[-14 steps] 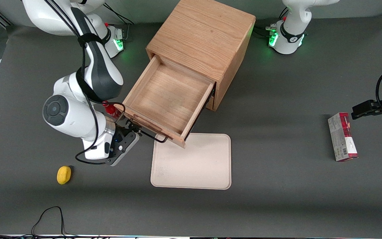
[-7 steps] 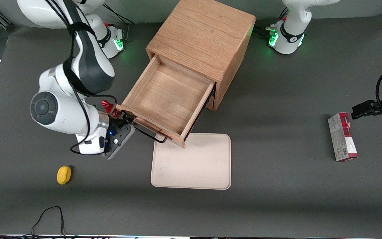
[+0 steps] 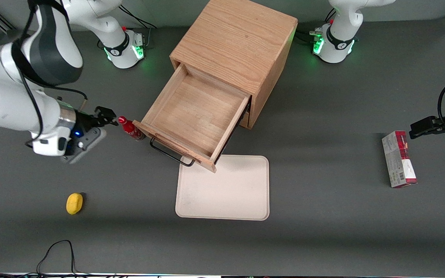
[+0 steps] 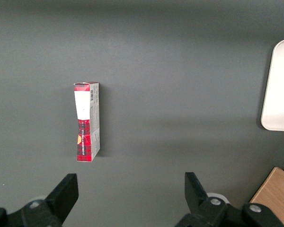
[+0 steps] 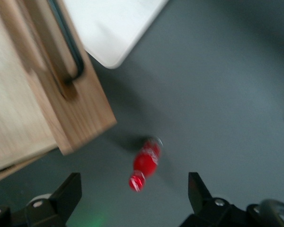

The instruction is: Open upper drawer

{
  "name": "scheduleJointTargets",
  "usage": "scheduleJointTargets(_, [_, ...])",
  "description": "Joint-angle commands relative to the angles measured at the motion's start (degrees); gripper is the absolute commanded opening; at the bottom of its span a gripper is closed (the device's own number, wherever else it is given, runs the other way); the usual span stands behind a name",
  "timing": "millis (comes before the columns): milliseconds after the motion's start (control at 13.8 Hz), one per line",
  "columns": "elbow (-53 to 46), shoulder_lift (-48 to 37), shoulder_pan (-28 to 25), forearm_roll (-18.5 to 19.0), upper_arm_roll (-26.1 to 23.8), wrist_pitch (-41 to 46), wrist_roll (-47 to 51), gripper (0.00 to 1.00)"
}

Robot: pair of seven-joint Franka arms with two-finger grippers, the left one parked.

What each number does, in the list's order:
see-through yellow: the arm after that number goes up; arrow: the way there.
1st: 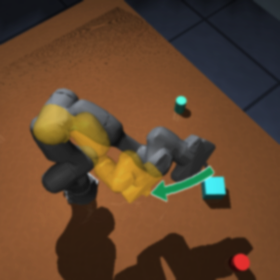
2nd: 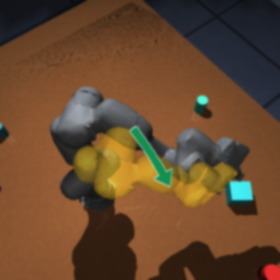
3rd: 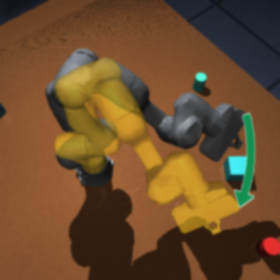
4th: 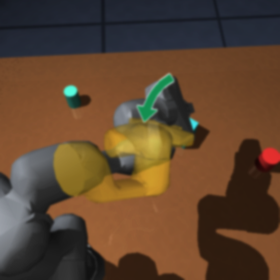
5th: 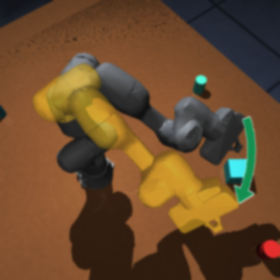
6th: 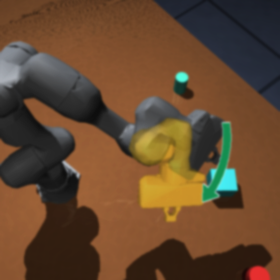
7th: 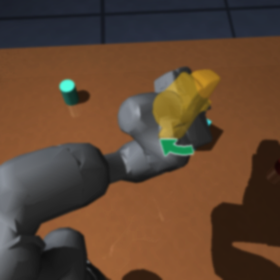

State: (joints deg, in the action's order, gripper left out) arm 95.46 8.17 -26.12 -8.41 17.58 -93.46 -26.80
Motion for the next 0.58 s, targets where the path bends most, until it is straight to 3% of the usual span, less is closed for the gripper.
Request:
scheduleJointTargets(0, [8.93, -9.73, -0.77, 3.83, 0.79, -1.46, 5.70, 1.00])
scheduleJointTargets(145, [10.18, -11.95, -0.60, 4.01, 2.62, -1.03, 17.26, 1.00])
scheduleJointTargets(507, [9.57, -11.95, -0.51, 5.95, 3.16, -1.46, 19.59, 1.00])
